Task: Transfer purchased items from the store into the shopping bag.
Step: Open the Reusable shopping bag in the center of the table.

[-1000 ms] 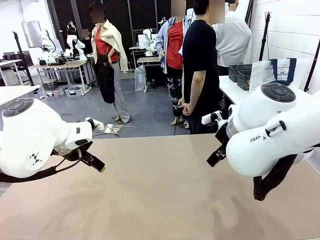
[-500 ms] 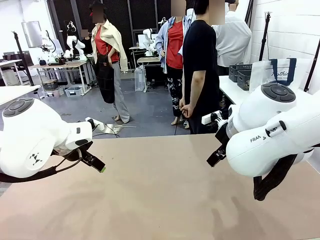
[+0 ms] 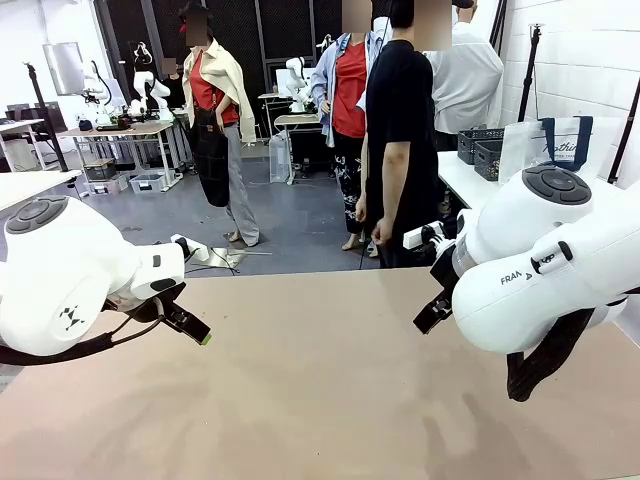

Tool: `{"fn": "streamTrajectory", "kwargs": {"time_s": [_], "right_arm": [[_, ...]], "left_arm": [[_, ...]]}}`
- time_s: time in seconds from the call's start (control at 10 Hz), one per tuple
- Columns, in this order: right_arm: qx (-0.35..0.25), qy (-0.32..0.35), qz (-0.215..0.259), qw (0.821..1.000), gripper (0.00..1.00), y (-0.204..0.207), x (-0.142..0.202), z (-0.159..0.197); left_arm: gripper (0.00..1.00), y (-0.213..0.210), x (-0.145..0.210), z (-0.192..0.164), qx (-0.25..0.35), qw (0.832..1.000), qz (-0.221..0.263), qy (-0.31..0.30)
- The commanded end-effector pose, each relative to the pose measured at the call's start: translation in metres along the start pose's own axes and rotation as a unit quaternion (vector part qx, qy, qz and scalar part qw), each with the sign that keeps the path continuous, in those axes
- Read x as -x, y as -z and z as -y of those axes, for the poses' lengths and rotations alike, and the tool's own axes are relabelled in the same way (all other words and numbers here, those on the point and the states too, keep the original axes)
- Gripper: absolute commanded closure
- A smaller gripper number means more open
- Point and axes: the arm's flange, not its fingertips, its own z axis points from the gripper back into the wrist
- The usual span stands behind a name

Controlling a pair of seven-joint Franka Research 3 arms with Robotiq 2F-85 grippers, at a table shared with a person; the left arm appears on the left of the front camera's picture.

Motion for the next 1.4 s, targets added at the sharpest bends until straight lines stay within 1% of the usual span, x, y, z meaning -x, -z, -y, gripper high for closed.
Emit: {"fn": "streamTrajectory", "kwargs": {"time_s": [0.0, 1.3], "right_arm": [[0.000, 0.000, 0.000, 1.000, 0.00, 0.0000, 0.0000, 0.0001], [0.000, 0.000, 0.000, 1.000, 0.00, 0.0000, 0.0000, 0.0001]], "left_arm": [[0.00, -0.0001, 0.0003, -0.0010, 0.000, 1.000, 0.000, -0.001], [0.00, -0.0001, 0.0003, -0.0010, 0.000, 1.000, 0.000, -0.001]]}}
